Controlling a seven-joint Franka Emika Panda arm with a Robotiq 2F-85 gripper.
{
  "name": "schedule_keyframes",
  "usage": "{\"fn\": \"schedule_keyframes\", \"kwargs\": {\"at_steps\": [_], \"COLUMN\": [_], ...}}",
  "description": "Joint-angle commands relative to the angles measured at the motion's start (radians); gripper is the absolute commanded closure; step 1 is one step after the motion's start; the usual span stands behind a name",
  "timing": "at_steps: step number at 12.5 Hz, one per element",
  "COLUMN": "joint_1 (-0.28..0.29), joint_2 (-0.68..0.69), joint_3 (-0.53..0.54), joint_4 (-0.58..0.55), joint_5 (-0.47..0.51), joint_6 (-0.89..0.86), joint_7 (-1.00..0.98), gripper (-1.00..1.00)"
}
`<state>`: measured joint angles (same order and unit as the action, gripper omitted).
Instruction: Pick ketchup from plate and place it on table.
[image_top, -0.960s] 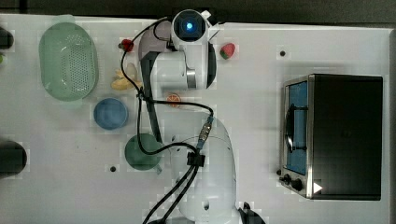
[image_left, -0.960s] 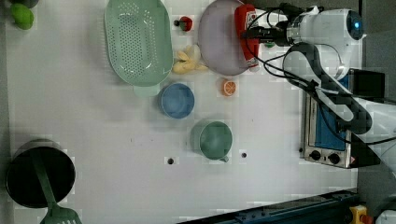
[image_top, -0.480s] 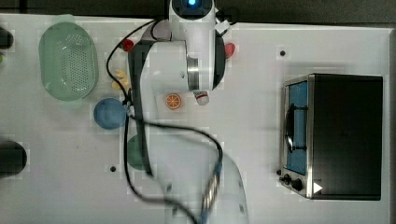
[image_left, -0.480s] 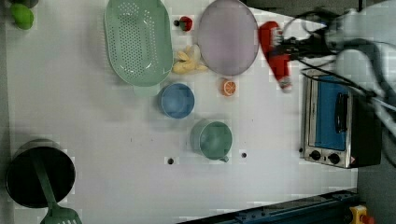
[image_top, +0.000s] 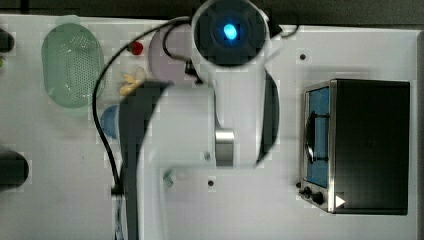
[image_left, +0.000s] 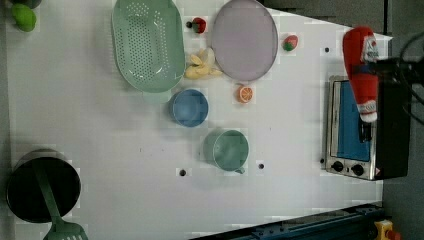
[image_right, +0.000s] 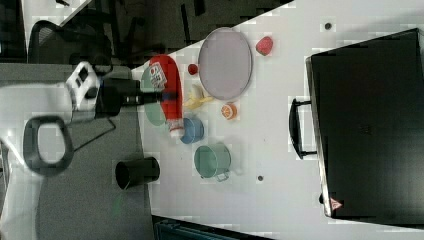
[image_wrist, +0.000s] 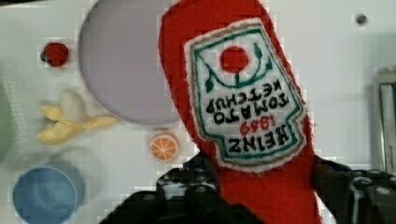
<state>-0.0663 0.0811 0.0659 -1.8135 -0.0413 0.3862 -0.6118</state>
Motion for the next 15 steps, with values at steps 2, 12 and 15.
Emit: {"fn": "schedule_keyframes", "kwargs": {"at_steps": [2,12,15], "joint_1": [-0.040,-0.034,-0.034], "joint_2": [0.010,0.178,0.207], "joint_3": [-0.040,-0.035,-0.033], "joint_4": [-0.282,-0.586,-0.589], "joint_5": [0.030,0.096,0.096], "joint_6": [0.125,0.690,0.754], "joint_7": [-0.019,-0.016,-0.016], "gripper": [-0.25,-0.25,-0.34]}}
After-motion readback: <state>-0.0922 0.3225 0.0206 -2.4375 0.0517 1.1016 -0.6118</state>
